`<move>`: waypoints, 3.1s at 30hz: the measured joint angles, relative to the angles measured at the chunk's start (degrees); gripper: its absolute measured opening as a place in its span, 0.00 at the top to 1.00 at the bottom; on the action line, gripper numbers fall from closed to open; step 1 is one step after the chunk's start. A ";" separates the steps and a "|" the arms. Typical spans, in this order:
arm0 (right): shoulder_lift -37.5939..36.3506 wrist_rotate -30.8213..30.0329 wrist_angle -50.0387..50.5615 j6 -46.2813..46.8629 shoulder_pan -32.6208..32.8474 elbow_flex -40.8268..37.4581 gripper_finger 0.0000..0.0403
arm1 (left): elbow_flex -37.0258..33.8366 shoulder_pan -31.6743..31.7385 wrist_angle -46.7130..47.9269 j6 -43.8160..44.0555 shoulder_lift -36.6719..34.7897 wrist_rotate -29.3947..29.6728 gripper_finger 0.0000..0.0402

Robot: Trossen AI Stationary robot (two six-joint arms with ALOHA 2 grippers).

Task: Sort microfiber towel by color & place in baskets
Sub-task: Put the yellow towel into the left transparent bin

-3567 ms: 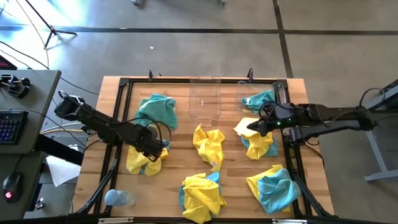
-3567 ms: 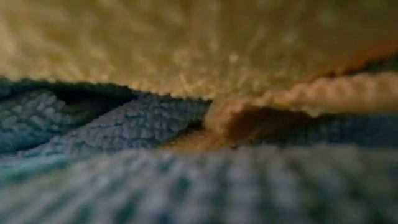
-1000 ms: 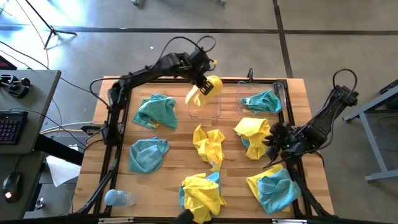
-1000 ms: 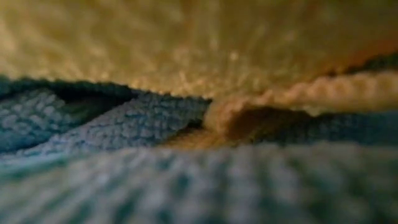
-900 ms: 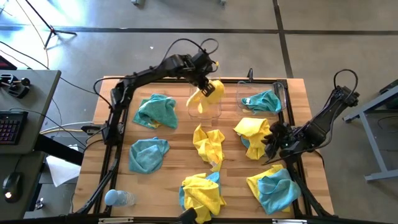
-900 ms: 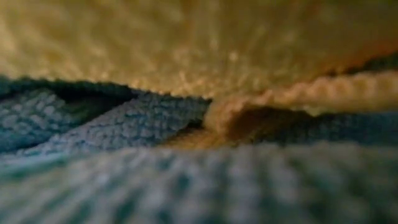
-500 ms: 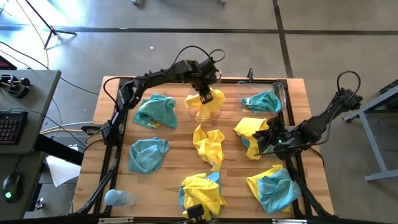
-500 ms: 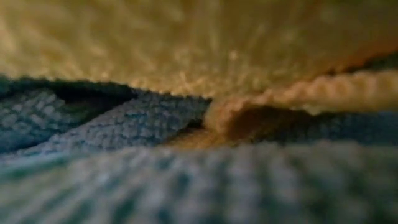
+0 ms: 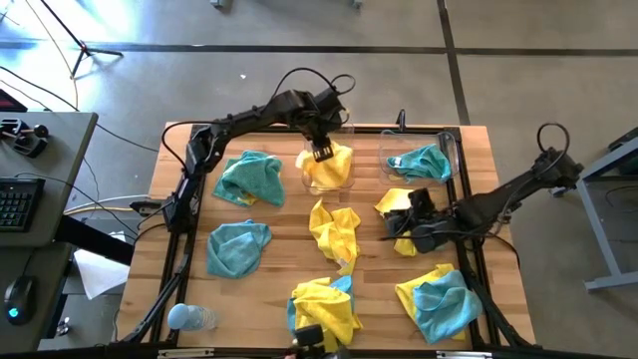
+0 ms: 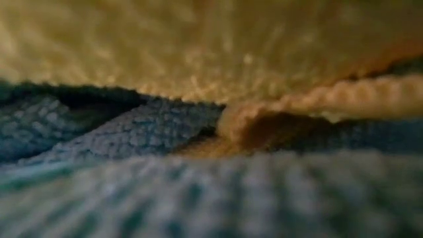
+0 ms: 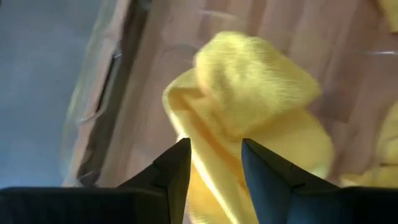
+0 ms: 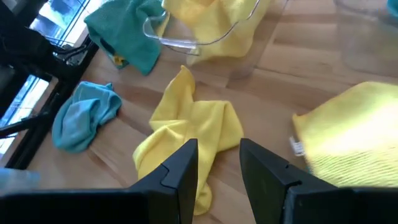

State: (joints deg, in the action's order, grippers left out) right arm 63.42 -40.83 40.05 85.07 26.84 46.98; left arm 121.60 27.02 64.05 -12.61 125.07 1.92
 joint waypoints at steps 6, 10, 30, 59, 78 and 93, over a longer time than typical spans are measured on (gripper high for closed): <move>3.04 5.20 -4.21 -0.03 -1.15 -0.02 0.72 | 0.00 -1.03 -0.20 -3.57 0.98 -0.16 0.70; 3.45 6.07 -5.28 -0.01 -1.45 -0.02 0.72 | 0.07 -1.29 -0.56 -3.38 2.64 -0.25 0.73; 3.30 6.39 -7.12 -0.04 -1.50 -0.02 0.72 | 1.34 -1.63 -0.63 -5.71 13.38 2.44 0.90; 3.28 6.84 -6.01 -1.55 -2.98 -0.02 0.72 | 1.15 -1.74 13.44 -6.05 10.15 7.45 0.91; 3.26 6.85 -6.01 -3.43 -2.98 -0.02 0.72 | 0.29 -2.01 5.30 -1.97 8.96 3.17 0.91; 3.25 6.98 -5.13 -14.45 -4.73 -0.02 0.72 | 3.06 -4.28 9.35 9.53 -1.23 2.80 0.91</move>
State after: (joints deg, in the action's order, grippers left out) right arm 66.67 -33.85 34.92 70.62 22.11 46.96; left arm 124.66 22.74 73.40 -3.07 123.84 4.71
